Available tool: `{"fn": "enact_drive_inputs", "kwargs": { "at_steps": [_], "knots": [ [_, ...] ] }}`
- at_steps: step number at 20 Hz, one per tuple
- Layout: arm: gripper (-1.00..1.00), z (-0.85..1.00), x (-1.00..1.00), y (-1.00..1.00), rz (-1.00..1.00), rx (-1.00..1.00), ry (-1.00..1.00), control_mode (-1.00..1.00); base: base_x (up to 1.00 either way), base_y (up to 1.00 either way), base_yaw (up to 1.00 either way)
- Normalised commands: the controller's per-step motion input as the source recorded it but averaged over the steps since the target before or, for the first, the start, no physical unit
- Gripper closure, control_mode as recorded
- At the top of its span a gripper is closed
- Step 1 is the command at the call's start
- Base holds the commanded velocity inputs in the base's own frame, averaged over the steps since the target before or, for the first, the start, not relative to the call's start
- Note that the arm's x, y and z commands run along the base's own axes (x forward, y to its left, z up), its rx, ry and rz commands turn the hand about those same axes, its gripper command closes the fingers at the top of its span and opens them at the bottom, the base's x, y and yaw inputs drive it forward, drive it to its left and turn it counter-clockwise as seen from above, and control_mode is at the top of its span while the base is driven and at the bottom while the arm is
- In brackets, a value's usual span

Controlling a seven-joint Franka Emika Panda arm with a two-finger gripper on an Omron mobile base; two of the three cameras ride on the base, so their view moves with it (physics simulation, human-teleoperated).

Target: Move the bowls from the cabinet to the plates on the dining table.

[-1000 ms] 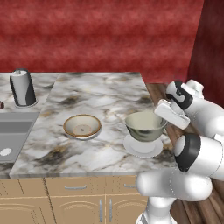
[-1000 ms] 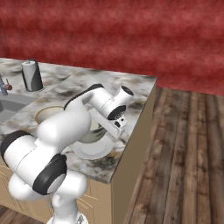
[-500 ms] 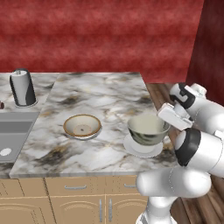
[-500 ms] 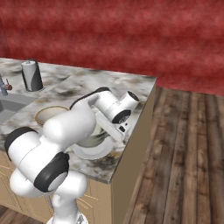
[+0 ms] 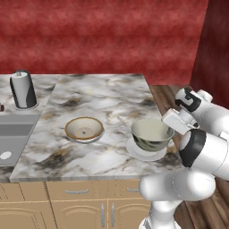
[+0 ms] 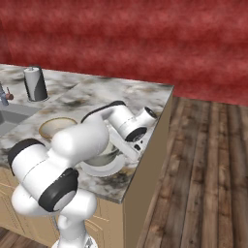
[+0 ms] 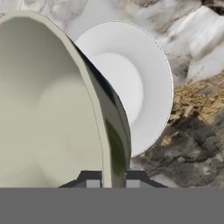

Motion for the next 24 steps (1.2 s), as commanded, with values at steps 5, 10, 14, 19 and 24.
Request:
{"fn": "enact_drive_inputs", "kwargs": {
  "at_steps": [5,10,14,19,24],
  "knots": [
    [1.0,-0.23,0.14,0.06,0.04,-0.02,-0.04,-1.0,0.0,0.0,0.0],
    [1.0,-0.26,0.17,0.03,0.04,-0.04,0.0,-1.0,0.0,0.0,0.0],
    [1.0,-0.17,0.21,0.0,0.03,-0.02,-0.02,-1.0,0.0,0.0,0.0],
    [1.0,-0.2,0.19,-0.1,0.04,-0.01,-0.03,-1.0,0.0,0.0,0.0],
    [1.0,-0.23,0.19,-0.12,0.04,-0.01,-0.02,-1.0,0.0,0.0,0.0]
  ]
}}
